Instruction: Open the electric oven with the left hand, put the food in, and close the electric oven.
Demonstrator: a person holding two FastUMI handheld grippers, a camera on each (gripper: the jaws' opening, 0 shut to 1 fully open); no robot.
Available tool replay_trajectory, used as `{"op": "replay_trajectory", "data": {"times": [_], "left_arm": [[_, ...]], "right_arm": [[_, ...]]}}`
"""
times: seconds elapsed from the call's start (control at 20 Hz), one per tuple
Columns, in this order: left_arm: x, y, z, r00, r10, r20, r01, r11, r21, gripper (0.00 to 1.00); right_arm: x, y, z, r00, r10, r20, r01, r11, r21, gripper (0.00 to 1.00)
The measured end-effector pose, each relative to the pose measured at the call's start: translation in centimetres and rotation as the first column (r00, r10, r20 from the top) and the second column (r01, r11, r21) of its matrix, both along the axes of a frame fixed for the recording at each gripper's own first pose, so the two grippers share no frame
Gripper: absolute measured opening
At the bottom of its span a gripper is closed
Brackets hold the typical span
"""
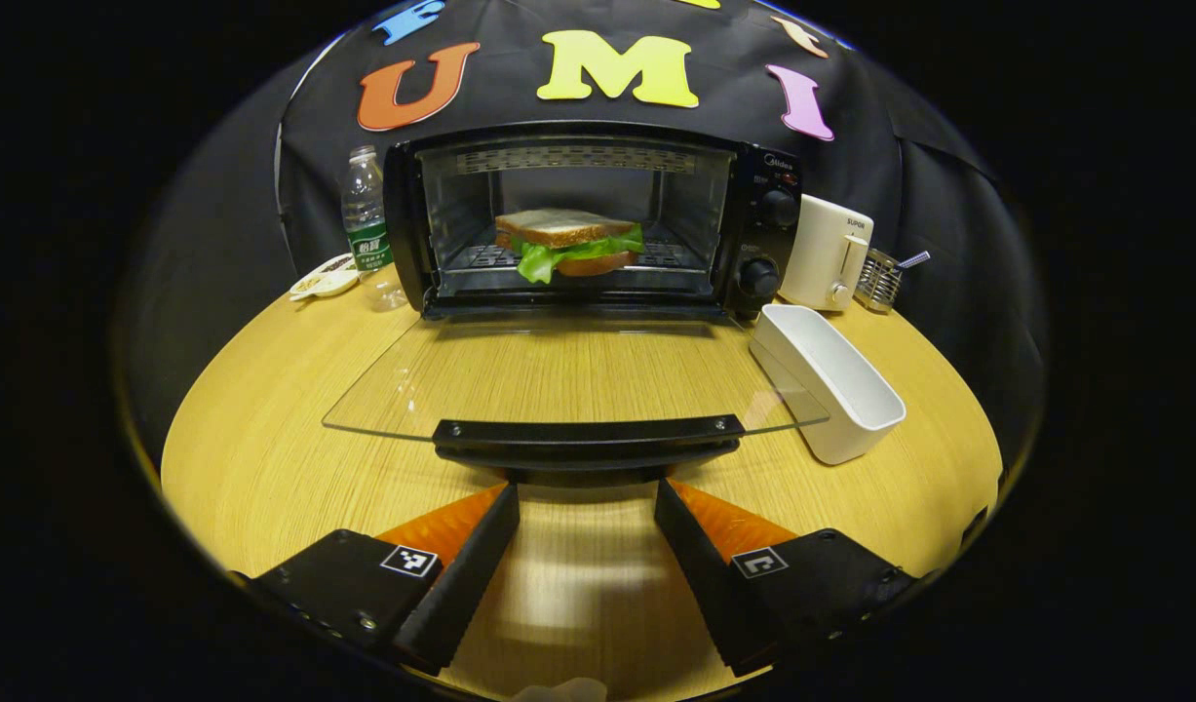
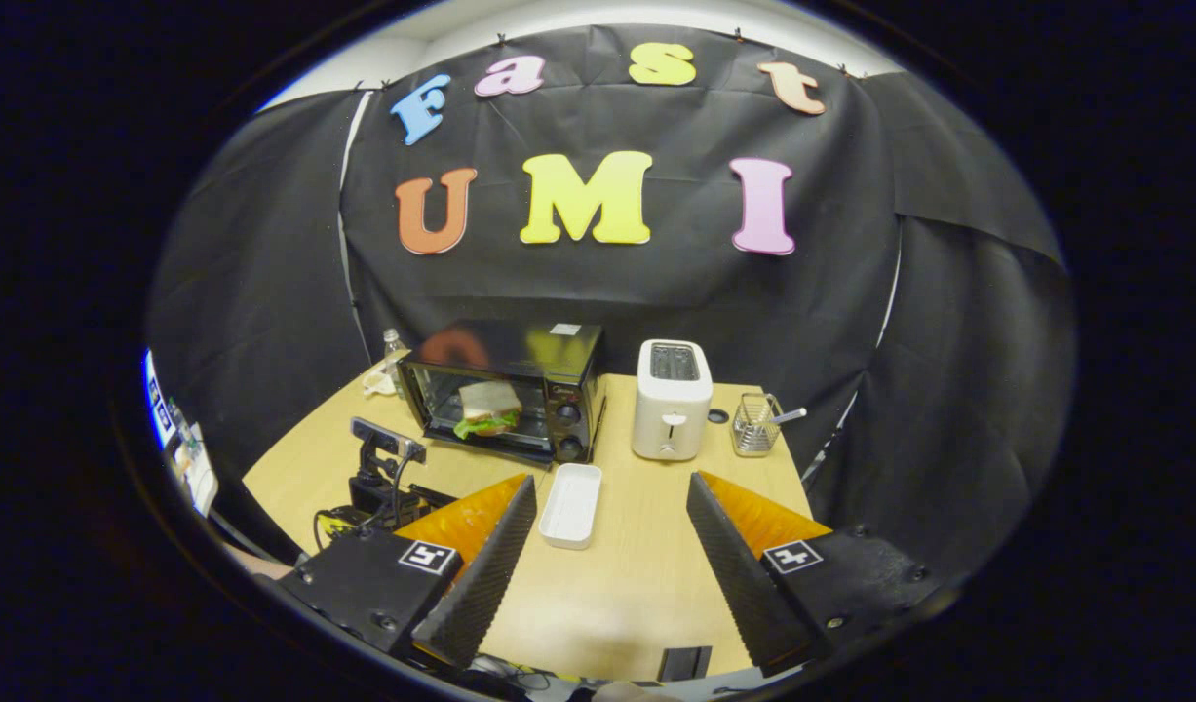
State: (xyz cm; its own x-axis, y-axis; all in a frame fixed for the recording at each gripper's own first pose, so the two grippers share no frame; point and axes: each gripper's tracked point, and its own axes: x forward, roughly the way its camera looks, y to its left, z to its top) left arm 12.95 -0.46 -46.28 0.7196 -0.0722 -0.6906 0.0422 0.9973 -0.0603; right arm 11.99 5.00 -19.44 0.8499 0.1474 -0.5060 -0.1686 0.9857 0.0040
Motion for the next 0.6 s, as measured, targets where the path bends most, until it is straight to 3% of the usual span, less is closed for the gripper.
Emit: {"op": "replay_trajectory", "data": {"times": [0.6], "left_arm": [[1.8,-0.3,3.2,1.000,0.005,0.025,-0.005,1.000,-0.024,0.94]], "right_arm": [[-0.6,0.1,-0.3,1.000,-0.022,-0.013,0.023,0.999,0.025,1.00]]}}
